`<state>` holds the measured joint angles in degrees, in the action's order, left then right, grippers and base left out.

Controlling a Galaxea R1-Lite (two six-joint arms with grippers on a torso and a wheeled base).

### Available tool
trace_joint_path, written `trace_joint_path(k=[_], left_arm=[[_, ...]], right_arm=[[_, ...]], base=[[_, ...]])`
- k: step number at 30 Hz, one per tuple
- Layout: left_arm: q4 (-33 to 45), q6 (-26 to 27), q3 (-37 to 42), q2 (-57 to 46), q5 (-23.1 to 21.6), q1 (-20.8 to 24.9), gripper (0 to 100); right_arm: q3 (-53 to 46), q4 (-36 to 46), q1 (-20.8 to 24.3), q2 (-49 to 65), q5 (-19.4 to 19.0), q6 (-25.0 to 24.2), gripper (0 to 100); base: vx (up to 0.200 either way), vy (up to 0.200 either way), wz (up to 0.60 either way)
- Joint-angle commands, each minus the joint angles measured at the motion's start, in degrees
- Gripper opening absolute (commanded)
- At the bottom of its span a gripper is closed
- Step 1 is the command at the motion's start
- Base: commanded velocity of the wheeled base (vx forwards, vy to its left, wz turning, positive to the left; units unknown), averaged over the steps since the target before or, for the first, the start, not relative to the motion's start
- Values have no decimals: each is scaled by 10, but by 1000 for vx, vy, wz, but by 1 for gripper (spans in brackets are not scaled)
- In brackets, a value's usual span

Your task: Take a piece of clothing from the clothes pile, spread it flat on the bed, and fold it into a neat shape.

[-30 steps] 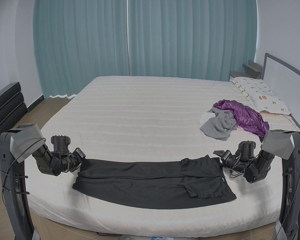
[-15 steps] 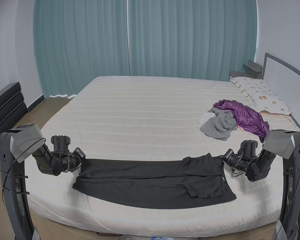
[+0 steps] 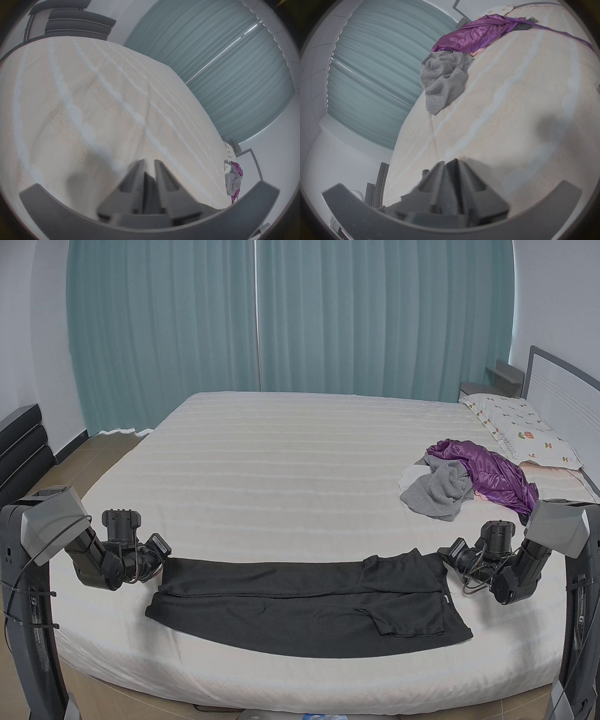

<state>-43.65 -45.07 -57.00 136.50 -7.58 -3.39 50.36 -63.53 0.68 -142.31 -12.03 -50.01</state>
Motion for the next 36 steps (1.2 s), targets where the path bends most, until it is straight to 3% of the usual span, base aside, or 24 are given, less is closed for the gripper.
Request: trace_joint_path(k=[1,6,11,16,23,29,36], left_arm=[[1,0,-2,3,0,0,100],[1,-14,-1,-1,-1,0,100],[-1,-23,54,-49,-1,-12,100],[-20,-28,126,-106,-39,-26,100],[-25,-25,196,-139,-43,-24,100],[-25,-20,238,-159,-79,-22,100],[-25,25,302,-170,-84,-17,100]], right_arm=[[-3,-1,1,3,-1,0,100],[-23,-4,-2,27,-4,-6,100],[-112,-19,-2,110,-12,-63,100],[-186,-90,7,139,-28,-63,100],[-284,-101,27,198,-31,-63,100],[-318,-142,23,187,-31,-64,100],[-333,-153,26,180,-31,-63,100]], base=[[0,0,0],[0,0,0],[0,0,0],[0,0,0],[-143,0,0],[-33,0,0],[0,0,0]])
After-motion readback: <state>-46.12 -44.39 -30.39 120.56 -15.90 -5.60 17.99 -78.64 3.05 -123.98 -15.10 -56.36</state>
